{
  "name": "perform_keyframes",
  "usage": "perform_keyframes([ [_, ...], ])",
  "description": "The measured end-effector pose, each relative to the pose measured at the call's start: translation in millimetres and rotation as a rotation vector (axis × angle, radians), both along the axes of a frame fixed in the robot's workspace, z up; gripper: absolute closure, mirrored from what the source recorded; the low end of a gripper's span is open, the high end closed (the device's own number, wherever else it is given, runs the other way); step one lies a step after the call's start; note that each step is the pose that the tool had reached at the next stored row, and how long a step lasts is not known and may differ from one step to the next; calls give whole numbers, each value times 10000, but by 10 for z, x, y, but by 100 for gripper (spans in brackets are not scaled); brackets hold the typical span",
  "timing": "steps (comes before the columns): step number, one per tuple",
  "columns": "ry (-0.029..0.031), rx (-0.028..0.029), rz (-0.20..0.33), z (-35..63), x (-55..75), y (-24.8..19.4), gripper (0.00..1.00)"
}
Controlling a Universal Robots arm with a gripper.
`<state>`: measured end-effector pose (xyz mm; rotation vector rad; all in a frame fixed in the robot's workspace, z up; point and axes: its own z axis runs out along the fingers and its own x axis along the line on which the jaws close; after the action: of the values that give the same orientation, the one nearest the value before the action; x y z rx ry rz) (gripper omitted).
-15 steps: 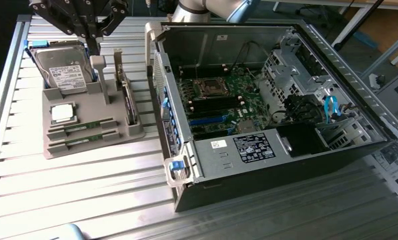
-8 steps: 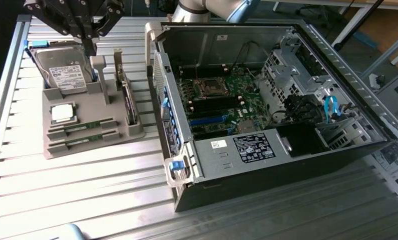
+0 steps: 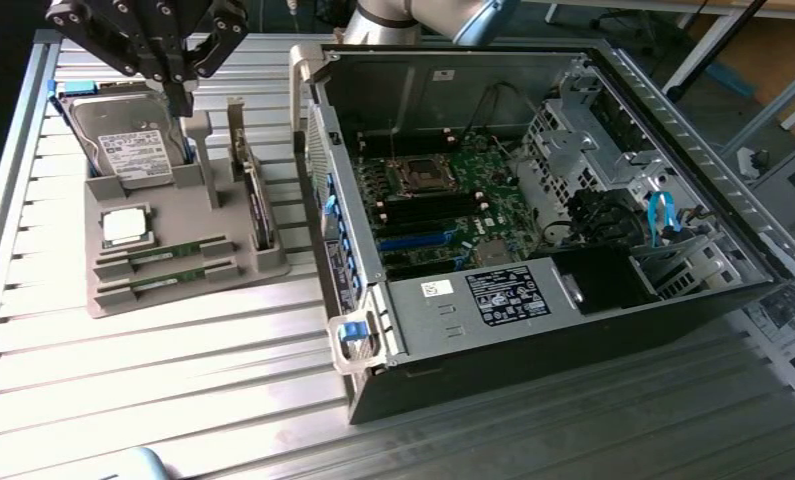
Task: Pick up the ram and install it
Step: 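Reach for the ram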
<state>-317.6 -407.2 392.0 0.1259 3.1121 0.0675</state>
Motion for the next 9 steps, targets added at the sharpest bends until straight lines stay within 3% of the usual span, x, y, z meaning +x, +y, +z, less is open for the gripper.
perform_keyframes([
  [9, 0, 0, 1, 0, 0, -92, 89],
])
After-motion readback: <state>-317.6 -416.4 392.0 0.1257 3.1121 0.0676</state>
